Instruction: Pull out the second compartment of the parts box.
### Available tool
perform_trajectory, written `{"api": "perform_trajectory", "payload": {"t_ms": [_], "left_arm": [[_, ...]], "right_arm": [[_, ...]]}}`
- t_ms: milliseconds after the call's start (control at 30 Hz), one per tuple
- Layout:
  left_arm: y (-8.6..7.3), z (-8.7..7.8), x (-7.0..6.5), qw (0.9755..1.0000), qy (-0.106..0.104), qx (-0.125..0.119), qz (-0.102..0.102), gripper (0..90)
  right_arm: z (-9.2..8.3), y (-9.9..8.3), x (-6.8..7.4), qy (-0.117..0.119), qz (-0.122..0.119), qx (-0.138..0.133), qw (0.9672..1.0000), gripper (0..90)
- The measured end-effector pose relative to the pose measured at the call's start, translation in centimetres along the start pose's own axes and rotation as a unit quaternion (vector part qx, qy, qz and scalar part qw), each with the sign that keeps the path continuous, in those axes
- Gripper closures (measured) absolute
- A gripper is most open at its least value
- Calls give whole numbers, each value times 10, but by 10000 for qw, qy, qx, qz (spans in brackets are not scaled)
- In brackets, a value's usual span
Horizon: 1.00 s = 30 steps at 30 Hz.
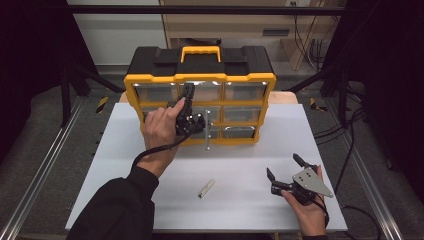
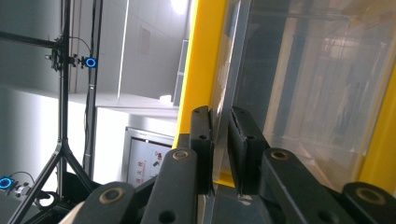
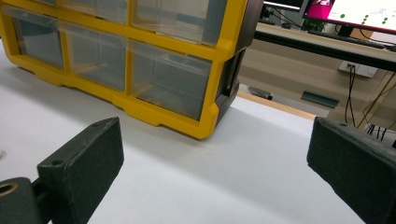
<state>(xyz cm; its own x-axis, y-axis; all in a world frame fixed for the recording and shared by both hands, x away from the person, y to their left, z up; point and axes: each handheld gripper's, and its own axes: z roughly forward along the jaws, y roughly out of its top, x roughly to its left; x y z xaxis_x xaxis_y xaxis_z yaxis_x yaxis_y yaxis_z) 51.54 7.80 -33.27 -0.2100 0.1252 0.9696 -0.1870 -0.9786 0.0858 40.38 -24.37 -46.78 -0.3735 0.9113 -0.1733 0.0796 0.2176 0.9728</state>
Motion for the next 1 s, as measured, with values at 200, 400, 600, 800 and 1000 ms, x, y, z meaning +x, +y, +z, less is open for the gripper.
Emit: {"api": "perform_trajectory", "payload": {"t_ms": [200, 400, 600, 800, 1000], "left_arm": [[1, -6, 0, 10000, 51, -11, 42, 806], [3, -11, 1, 10000, 38, -32, 19, 807], [3, -13, 2, 10000, 15, -24, 8, 807], [3, -16, 3, 10000, 17, -33, 3, 807], [4, -21, 4, 10000, 28, -51, 15, 807]], "right_arm": [[0, 0, -1, 18, -1, -13, 10000, 39], [0, -1, -1, 13, -4, 6, 10000, 39], [-1, 0, -1, 16, -25, -24, 10000, 39], [0, 0, -1, 17, -43, 6, 10000, 39], [0, 0, -1, 14, -46, -3, 10000, 39]]}}
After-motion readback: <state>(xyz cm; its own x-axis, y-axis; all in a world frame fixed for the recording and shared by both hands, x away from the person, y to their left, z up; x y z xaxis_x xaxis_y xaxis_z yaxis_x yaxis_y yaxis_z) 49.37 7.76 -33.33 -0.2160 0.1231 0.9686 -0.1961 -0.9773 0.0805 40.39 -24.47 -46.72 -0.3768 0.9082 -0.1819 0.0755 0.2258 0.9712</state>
